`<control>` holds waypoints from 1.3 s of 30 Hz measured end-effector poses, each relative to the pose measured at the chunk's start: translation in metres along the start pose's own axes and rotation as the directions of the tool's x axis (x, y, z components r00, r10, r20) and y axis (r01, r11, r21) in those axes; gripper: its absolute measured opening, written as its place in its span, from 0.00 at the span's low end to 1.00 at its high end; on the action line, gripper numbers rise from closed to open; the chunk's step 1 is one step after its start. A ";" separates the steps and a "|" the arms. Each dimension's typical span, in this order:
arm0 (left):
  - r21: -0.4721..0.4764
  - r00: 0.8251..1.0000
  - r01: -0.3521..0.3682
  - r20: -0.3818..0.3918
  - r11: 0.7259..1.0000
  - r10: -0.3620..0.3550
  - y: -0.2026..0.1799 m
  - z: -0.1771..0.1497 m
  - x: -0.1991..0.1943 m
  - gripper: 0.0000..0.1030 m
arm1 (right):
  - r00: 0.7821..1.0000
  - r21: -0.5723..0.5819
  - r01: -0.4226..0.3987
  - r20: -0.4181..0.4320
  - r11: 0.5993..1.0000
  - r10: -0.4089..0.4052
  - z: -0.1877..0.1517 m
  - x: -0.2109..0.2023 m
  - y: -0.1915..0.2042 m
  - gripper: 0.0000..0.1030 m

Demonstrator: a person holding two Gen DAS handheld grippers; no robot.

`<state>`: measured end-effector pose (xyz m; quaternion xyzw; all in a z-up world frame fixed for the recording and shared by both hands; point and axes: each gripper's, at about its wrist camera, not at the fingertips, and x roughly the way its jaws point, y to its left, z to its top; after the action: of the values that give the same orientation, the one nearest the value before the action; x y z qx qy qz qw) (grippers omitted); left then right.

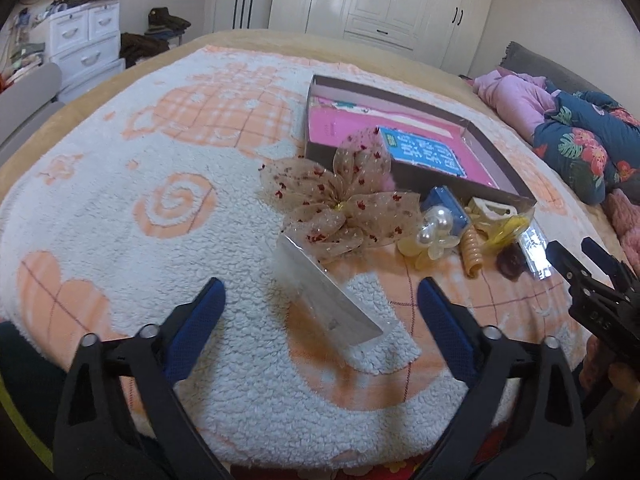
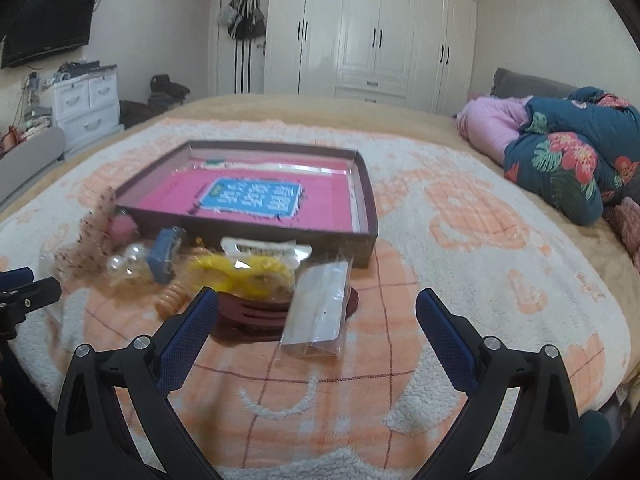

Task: Organize jewelry
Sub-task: 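Grasp the small clear bag of white beads with the left gripper, then carry the bead bag to the tray with left while right carries a clear packet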

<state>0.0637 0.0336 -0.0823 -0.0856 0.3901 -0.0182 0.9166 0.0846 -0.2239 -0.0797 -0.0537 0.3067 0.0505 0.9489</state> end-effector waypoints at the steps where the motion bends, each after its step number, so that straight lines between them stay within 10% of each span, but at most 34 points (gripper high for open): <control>1: -0.002 1.000 0.001 -0.012 1.000 -0.001 0.001 -0.001 0.003 0.75 | 1.000 0.003 -0.003 -0.014 1.000 0.003 0.000 0.004 -0.001 0.83; 9: -0.003 0.999 0.029 -0.032 1.000 -0.029 0.010 -0.003 0.012 0.19 | 0.998 0.031 0.006 -0.066 1.000 -0.004 -0.002 0.022 -0.008 0.45; 12: -0.011 0.998 0.041 -0.037 0.999 -0.041 0.014 -0.004 0.012 0.13 | 0.997 0.029 -0.001 -0.078 1.000 0.003 -0.004 0.025 -0.009 0.25; 39: -0.018 0.994 0.084 0.071 0.996 -0.083 0.025 0.013 -0.029 0.09 | 0.999 0.128 0.013 0.043 0.992 -0.019 0.004 -0.020 -0.059 0.16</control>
<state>0.0524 0.0633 -0.0570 -0.1118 0.3541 -0.0495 0.9272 0.0784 -0.2828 -0.0601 0.0060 0.2878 0.0244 0.9573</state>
